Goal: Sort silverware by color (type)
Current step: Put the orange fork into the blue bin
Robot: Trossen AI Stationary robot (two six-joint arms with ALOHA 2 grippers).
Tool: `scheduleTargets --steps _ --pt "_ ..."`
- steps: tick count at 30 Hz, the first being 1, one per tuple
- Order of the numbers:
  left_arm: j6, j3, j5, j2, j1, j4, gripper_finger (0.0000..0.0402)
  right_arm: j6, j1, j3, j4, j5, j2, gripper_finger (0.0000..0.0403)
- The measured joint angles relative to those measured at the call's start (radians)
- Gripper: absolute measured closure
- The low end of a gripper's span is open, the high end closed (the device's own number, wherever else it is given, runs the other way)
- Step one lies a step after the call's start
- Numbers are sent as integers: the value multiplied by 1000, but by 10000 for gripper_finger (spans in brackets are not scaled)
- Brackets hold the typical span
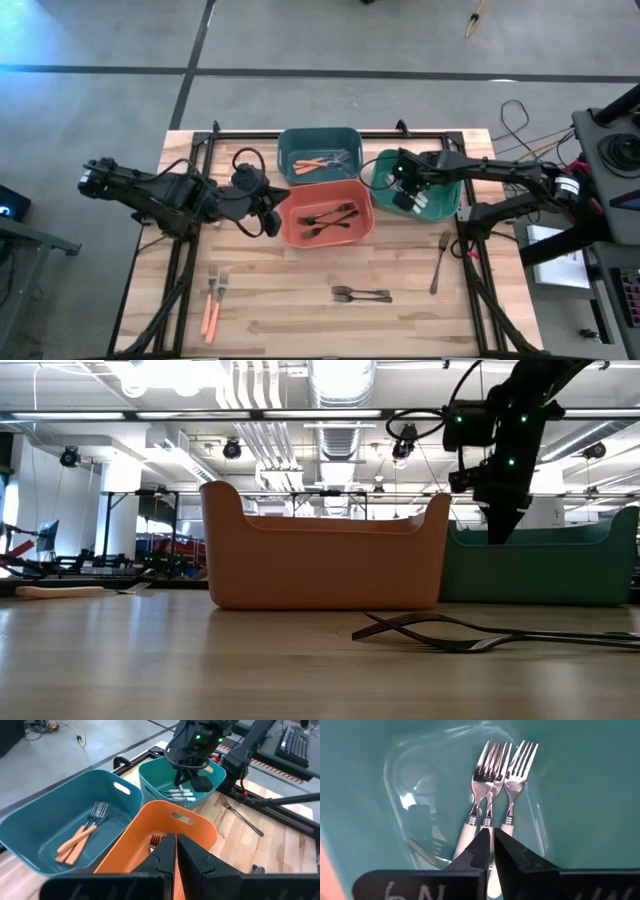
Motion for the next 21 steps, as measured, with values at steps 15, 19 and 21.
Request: scheduleTargets --steps 15,19,21 --pt "-374 -2 310 45 240 -343 401 130 41 302 -31 -10 -82 386" --pt "-373 -4 442 108 326 -521 401 118 59 375 -31 -10 -95 385" --pt "-326 -8 498 146 379 -625 401 105 65 402 -25 -9 -99 385"
